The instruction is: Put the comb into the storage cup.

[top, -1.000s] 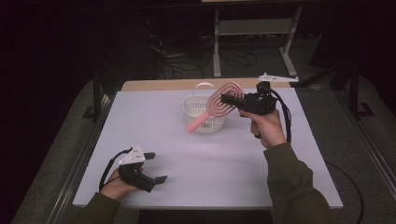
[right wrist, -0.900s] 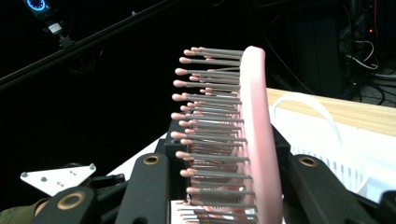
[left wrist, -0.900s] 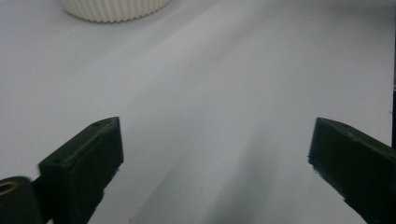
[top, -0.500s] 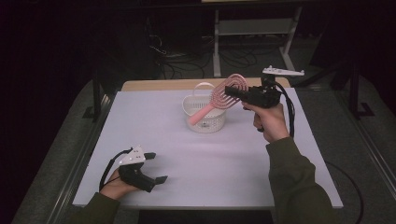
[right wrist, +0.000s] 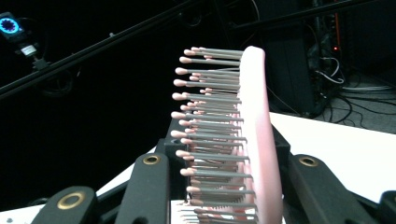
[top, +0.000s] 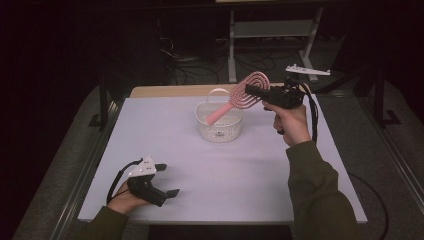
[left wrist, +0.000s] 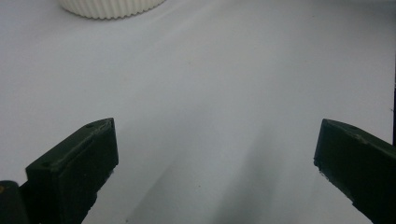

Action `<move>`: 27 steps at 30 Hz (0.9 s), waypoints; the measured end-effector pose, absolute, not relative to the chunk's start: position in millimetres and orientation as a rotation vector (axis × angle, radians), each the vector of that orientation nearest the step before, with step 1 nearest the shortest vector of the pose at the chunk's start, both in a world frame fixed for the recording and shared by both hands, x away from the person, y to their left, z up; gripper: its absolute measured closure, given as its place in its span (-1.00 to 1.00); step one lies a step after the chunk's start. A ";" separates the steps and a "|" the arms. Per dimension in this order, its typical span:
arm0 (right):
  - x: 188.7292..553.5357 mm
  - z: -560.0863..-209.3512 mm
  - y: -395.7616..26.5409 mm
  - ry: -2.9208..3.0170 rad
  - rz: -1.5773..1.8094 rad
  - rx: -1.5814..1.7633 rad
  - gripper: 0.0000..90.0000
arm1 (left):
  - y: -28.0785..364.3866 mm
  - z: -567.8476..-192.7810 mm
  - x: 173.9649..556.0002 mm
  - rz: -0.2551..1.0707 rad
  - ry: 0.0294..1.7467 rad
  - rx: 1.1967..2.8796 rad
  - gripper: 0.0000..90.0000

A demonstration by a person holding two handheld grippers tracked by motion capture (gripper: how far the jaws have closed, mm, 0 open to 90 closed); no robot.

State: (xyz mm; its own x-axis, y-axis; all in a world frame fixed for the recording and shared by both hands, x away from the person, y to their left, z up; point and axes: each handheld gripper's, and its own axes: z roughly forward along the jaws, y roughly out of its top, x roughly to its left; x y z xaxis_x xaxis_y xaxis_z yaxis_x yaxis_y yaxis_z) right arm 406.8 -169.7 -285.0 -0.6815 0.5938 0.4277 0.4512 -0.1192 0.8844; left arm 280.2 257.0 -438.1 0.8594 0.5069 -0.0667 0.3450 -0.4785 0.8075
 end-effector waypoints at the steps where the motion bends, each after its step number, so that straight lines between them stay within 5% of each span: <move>1: 407.9 -285.7 -170.1 2.003 1.925 1.205 0.41 | 257.0 -438.1 280.1 0.225 0.617 2.119 -1.00; 27: 431.1 -316.4 -155.1 1.971 1.857 1.297 0.41 | 256.8 -439.1 279.8 0.212 0.606 2.115 -1.00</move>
State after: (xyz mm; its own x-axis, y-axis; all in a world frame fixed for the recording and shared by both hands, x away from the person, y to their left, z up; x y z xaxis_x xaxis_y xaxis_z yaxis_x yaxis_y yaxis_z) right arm 431.1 -155.1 -316.4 -0.6192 0.6498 0.4408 0.4787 -0.1326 0.8679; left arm 279.8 256.8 -439.1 0.8650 0.4963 -0.0735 0.3421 -0.4764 0.8100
